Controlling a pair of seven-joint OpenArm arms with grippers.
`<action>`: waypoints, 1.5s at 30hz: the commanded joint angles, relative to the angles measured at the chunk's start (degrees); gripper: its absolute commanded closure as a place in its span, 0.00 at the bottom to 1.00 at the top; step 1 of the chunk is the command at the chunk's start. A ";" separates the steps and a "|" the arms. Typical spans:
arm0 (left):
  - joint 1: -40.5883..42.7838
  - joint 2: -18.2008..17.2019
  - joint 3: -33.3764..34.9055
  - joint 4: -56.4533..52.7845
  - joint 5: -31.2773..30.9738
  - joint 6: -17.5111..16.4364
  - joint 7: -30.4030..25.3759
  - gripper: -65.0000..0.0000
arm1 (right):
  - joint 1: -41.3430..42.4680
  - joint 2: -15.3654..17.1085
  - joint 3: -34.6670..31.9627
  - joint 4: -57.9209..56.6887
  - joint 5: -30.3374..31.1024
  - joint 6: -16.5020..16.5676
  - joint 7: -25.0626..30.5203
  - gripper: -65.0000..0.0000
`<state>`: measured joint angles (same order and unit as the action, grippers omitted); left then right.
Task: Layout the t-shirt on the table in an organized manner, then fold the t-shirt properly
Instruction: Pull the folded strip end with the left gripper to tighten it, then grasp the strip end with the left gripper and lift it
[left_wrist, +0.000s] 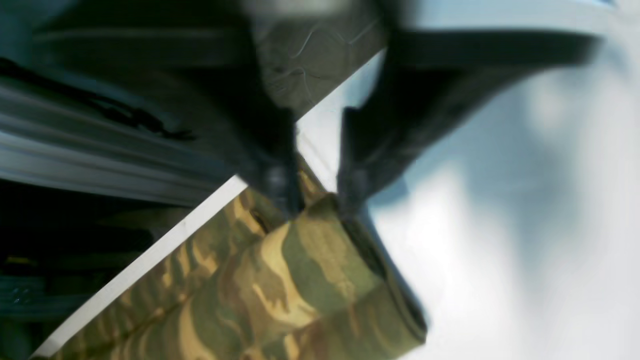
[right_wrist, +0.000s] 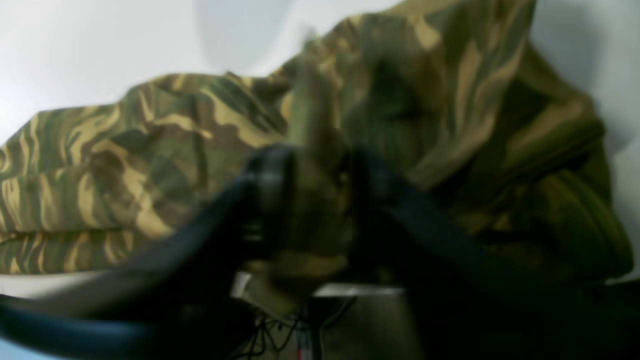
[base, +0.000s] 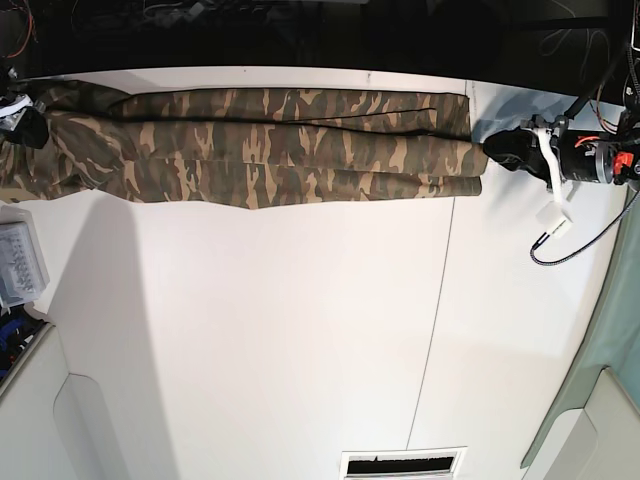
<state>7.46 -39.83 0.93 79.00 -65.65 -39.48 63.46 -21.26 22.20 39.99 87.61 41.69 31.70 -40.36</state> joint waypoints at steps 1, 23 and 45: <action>-0.63 -1.16 -0.76 0.66 -1.77 -0.52 -0.42 0.57 | 0.11 1.14 0.39 0.72 0.76 0.04 1.07 0.53; 1.73 9.42 -13.70 0.66 5.53 2.01 -3.69 0.40 | 0.09 1.88 2.27 3.04 -0.37 0.07 0.83 0.54; 5.90 19.15 -13.70 0.66 11.28 2.80 -7.56 0.40 | 0.13 1.90 2.27 3.04 0.96 0.07 0.85 0.54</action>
<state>13.54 -20.12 -12.71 79.00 -53.89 -36.25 55.66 -21.26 22.83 41.69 89.67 41.76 31.70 -40.53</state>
